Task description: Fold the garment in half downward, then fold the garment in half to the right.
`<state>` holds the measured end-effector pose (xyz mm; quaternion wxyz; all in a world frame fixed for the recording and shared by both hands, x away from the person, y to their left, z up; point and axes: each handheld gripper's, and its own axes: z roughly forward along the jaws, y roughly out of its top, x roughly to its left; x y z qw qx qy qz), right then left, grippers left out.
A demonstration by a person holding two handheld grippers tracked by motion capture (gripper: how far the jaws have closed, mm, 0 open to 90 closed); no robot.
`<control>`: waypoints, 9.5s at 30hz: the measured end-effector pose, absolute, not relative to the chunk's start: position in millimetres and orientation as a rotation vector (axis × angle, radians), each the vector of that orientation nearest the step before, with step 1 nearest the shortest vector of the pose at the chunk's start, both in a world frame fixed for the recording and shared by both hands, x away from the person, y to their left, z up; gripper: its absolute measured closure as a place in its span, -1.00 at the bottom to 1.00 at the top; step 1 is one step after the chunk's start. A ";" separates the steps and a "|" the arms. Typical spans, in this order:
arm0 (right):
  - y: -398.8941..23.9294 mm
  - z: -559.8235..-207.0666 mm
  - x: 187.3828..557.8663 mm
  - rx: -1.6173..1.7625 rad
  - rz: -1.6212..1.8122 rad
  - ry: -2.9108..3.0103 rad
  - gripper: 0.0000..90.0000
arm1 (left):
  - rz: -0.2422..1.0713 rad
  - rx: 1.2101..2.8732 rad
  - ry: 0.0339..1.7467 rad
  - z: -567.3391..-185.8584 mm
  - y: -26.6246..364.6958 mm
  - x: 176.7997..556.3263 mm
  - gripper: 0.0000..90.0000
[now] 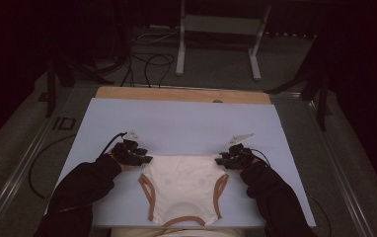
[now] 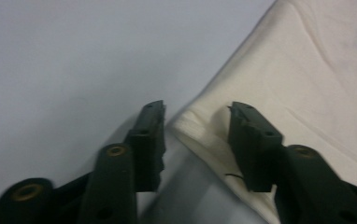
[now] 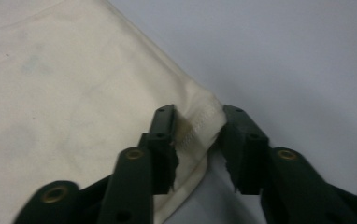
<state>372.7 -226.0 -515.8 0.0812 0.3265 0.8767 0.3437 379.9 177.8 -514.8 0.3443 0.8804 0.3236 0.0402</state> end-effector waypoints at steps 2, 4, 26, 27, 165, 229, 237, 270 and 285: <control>-224.3 -515.0 372.4 0.975 1.019 2.631 0.71 | 0.088 2.287 0.842 -514.6 178.0 379.5 0.46; -222.4 -514.6 371.5 0.959 1.017 2.644 0.84 | 0.072 2.274 0.861 -515.3 178.2 379.0 0.63; -230.2 -496.1 379.5 0.952 1.048 2.541 0.91 | 0.095 2.195 0.843 -500.7 175.5 395.0 0.96; -230.4 -495.1 380.9 0.952 1.051 2.538 0.91 | 0.103 2.196 0.839 -500.1 175.1 396.1 0.96; -192.5 -448.9 435.8 1.027 1.192 2.458 -0.77 | 0.249 2.107 0.561 -437.6 174.0 356.0 -0.98; -75.2 -470.6 442.8 0.861 1.175 2.678 -0.77 | 0.214 2.382 0.219 -509.3 127.5 310.6 -0.39; -67.5 -475.2 445.9 0.848 1.179 2.692 -0.77 | 0.243 2.410 0.205 -516.3 125.2 314.0 -0.13; -28.6 -481.1 457.7 0.813 1.179 2.729 -0.71 | 0.205 2.377 0.240 -519.7 121.6 325.8 0.93; 2.8 -487.2 477.4 0.821 1.085 2.742 -0.64 | 0.222 2.373 0.219 -520.1 122.4 325.2 0.94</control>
